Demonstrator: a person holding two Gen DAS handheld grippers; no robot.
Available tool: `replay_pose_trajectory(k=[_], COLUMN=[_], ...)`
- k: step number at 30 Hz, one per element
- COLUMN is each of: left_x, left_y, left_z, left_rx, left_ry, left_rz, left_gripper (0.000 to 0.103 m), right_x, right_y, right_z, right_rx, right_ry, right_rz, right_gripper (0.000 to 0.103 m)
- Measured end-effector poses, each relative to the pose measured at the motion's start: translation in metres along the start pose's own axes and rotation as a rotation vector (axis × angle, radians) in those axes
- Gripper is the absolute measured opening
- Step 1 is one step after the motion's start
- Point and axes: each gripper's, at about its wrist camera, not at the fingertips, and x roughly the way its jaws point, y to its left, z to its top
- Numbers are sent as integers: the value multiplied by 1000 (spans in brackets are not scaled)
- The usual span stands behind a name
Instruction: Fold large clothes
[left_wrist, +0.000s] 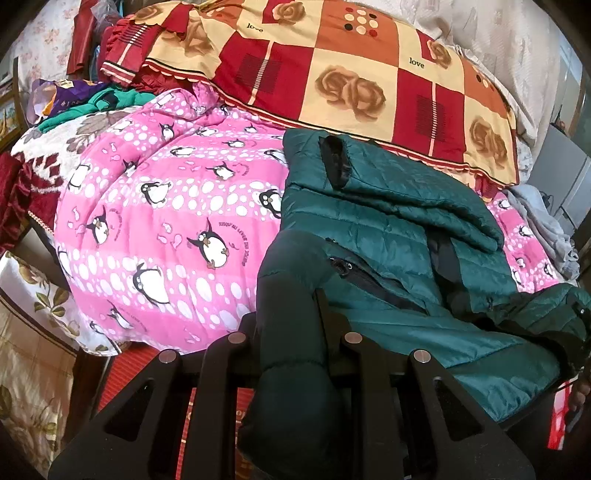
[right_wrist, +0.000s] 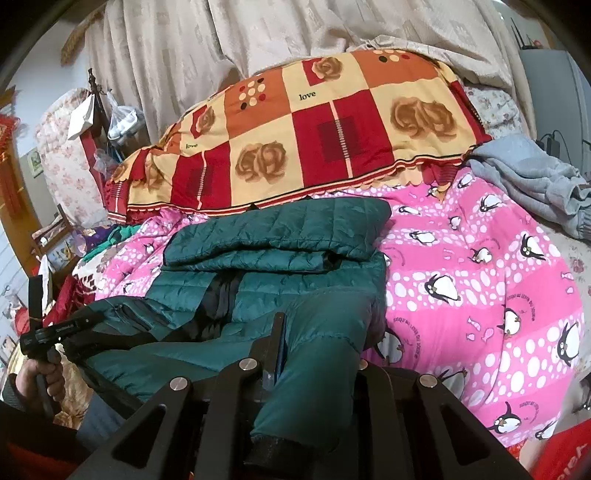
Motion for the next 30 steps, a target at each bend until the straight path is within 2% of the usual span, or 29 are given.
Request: replay_pose_trajectory(k=[14,22,30], left_x=[8,14,28], left_y=[7,6,-1], left_z=[6,9,34], left_rx=[-53,-36,-15], left_ry=[-7,3,-7], left_rz=[-39,-29,-18], left_gripper=[21,22,22], right_x=[19,29,40], right_y=[-6,-6,-4], right_z=[5,6,18], right_rx=[38,42,39], right_ry=[43,76,96], right_rz=[-40,-72,-82], right_gripper=[15,15,15])
